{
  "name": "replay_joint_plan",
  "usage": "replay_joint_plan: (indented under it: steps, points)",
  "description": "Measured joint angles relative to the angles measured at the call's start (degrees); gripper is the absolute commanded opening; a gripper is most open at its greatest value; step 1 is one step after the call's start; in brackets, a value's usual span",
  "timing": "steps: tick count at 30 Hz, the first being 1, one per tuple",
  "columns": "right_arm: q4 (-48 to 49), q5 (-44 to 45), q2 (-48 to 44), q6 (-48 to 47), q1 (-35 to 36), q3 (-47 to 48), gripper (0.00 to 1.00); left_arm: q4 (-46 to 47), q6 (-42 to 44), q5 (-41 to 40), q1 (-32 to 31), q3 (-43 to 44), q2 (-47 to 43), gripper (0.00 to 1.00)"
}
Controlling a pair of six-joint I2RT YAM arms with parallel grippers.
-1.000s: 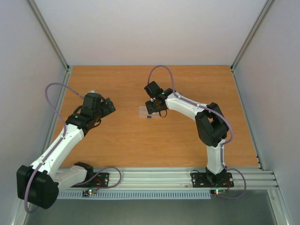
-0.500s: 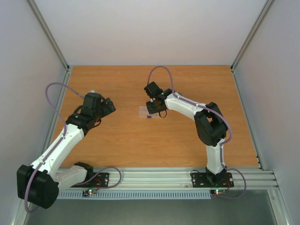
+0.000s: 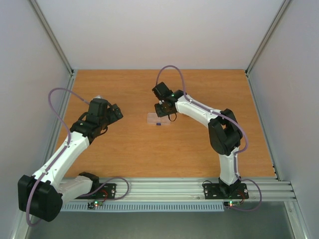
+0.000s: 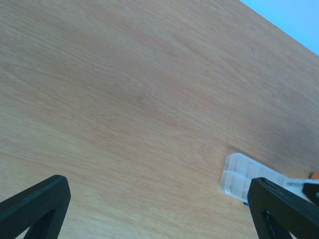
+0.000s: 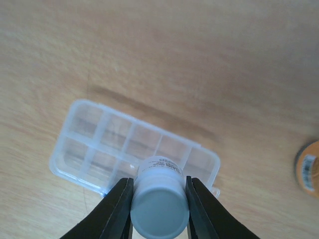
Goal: Sort the pills into containers
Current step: Pick up the pill bottle from the pill container, then place the pill bottle at the center of the board.
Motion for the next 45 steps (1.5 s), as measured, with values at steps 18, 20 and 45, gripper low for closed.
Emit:
replay_joint_plan:
  steps: [18, 20, 45]
  points:
    - [-4.76, 7.85, -0.02, -1.14, -17.40, 14.34, 0.13, -0.04, 0.02, 0.07, 0.00, 0.00, -0.44, 1.00]
    - [-4.48, 8.28, -0.09, -1.07, -20.17, 13.22, 0.13, -0.04, 0.07, 0.07, 0.00, 0.00, -0.44, 0.99]
    - [1.68, 5.27, -2.27, 0.20, -27.15, -10.12, 0.18, -0.04, 0.68, 0.09, 0.00, 0.00, -0.44, 0.99]
